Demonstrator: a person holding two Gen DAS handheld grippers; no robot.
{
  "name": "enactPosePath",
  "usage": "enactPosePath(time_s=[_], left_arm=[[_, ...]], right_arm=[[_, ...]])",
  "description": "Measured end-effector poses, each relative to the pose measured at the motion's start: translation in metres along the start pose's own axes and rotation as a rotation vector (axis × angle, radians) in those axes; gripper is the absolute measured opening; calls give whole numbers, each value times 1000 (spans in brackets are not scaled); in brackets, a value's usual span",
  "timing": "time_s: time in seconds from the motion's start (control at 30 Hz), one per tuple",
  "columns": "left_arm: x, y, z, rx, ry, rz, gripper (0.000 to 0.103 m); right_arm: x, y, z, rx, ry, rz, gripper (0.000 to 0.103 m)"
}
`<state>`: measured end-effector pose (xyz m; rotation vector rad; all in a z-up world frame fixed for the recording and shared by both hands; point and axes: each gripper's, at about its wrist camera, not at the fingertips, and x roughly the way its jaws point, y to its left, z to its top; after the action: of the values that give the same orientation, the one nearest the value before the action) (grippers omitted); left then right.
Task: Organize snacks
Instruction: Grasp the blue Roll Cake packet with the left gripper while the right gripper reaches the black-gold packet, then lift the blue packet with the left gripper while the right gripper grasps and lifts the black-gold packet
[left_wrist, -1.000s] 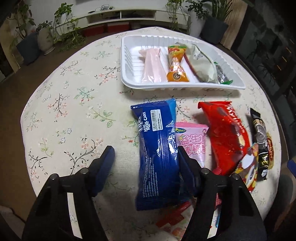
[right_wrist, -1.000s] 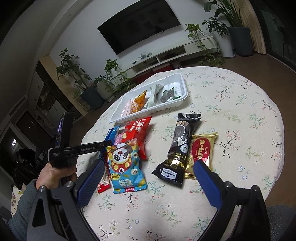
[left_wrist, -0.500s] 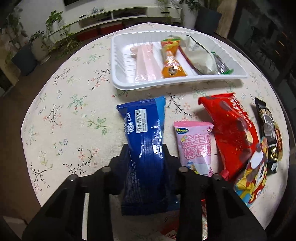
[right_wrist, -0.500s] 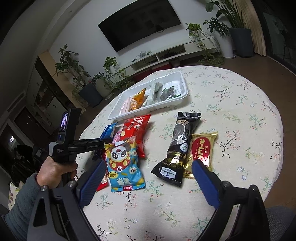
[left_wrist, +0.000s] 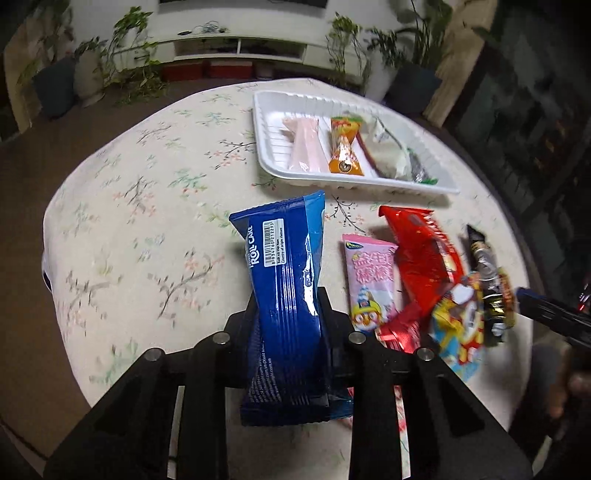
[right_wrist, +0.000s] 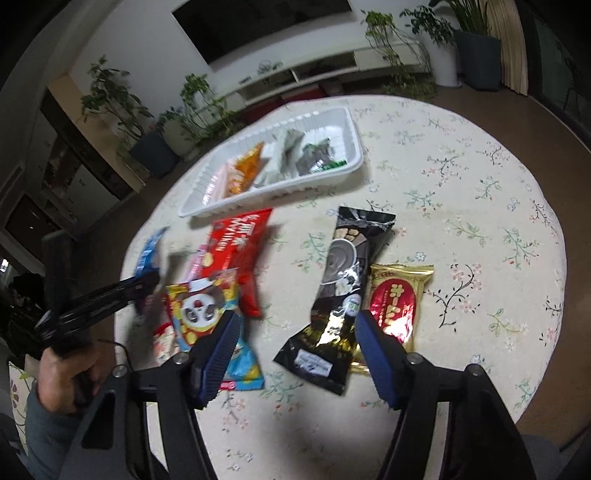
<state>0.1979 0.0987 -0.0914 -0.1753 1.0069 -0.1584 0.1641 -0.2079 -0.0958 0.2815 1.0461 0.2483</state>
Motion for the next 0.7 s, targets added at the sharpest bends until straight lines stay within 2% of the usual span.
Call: enactPosePath(time_s=[0.13, 0.37, 0.53, 0.7], left_arm=[[-15, 7, -14, -40, -26, -48, 24], [-29, 10, -32, -80, -42, -104, 24], [-31, 9, -37, -87, -44, -116, 24], [-30, 11, -38, -96, -44, -121, 24]], right_arm=[[20, 1, 8, -21, 55, -73, 63], [45, 2, 13, -56, 102, -122, 60], [58, 14, 17, -140, 112, -158, 59], [69, 31, 15, -269, 112, -248, 55]])
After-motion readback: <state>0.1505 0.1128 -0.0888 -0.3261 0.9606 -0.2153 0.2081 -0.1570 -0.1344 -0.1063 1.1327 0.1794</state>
